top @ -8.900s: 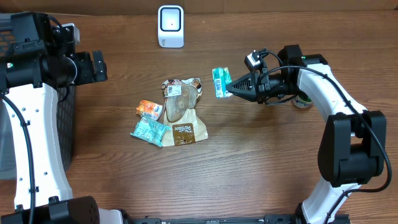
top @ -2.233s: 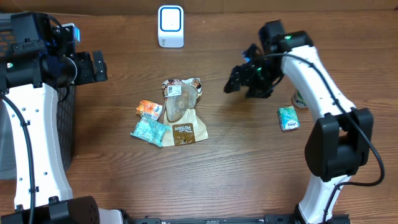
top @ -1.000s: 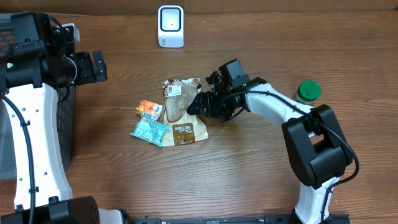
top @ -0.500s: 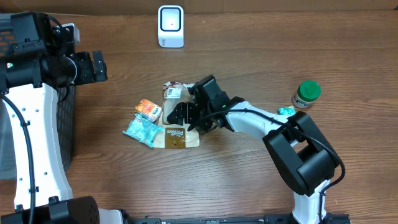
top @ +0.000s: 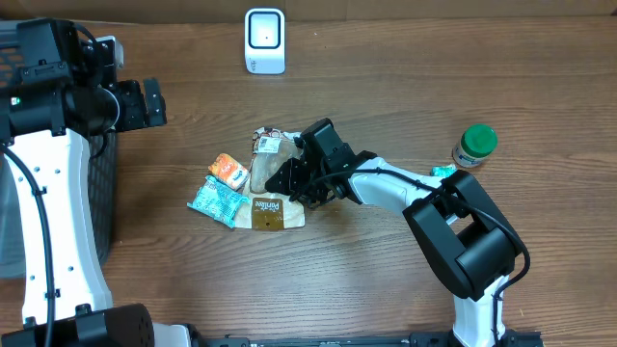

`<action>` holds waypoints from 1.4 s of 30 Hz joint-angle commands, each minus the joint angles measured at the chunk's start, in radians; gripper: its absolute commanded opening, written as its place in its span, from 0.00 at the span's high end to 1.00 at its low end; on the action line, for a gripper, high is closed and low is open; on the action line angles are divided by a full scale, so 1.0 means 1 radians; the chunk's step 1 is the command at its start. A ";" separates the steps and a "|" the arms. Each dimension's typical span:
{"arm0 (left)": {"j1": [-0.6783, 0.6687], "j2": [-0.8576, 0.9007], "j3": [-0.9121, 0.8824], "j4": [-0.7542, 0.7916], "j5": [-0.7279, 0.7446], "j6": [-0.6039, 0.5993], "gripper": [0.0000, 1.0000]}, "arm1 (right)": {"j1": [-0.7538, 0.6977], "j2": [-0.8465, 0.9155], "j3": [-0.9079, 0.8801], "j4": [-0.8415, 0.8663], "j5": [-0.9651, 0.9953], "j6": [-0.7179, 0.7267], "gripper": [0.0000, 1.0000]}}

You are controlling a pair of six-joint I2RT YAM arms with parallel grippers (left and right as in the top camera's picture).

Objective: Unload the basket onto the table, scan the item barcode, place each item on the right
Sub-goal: 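Grasp the clear bread bag with the right gripper and lift it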

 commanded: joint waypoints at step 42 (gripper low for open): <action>-0.001 -0.002 0.026 0.000 -0.004 0.016 0.00 | -0.218 -0.327 0.372 -0.698 -0.316 -0.829 0.96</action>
